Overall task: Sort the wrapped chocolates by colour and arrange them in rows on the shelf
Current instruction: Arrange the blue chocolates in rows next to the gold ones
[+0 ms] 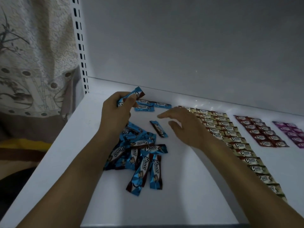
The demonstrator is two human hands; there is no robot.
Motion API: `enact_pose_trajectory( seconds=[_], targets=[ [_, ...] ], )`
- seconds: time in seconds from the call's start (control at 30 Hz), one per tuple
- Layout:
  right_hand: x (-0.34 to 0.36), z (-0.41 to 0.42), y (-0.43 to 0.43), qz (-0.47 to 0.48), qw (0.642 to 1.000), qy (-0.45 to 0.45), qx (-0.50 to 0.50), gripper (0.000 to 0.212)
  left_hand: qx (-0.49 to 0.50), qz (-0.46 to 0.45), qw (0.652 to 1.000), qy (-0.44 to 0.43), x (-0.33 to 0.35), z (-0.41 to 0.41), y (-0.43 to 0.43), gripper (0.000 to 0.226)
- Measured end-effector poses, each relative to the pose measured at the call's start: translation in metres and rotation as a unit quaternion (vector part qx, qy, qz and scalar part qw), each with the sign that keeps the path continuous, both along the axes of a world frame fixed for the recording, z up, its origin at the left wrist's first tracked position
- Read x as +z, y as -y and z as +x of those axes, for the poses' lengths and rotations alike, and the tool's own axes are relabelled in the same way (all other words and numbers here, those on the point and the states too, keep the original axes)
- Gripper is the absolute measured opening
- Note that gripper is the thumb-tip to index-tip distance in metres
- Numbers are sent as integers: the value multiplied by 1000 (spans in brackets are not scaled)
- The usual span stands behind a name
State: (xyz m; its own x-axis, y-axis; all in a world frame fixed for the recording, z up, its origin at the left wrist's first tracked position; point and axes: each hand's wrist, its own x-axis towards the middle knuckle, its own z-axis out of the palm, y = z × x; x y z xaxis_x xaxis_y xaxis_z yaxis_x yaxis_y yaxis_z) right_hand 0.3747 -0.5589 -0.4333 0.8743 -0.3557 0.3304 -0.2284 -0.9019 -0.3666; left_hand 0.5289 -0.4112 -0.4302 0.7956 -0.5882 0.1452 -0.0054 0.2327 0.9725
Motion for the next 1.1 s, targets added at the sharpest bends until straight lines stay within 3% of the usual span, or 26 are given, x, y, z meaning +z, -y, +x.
enact_pose_trajectory(
  seconds=[0.13,0.33,0.5,0.73,0.9,1.0,1.1],
  targets=[
    [-15,-2,1,-68,995,-55,45,34,-4,9,1000,7,1,-1,3,8],
    [-17,8,2,-192,973,-50,-119,35,-11,9,1000,22,0,-2,3,8],
    [-12,33,7,-199,956,-102,-189,44,-1,13,1000,14,1,-1,1,9],
    [-13,52,26,-205,947,-132,-210,30,25,9,1000,0,1,1,0,11],
    [-16,54,24,-179,963,-77,-184,28,29,16,999,5,-2,1,2,15],
    [-20,56,15,-157,984,-13,-79,33,34,16,999,8,-3,2,2,14],
    [-25,62,8,-160,986,-34,-31,35,38,11,999,6,-3,1,2,15]
  ],
)
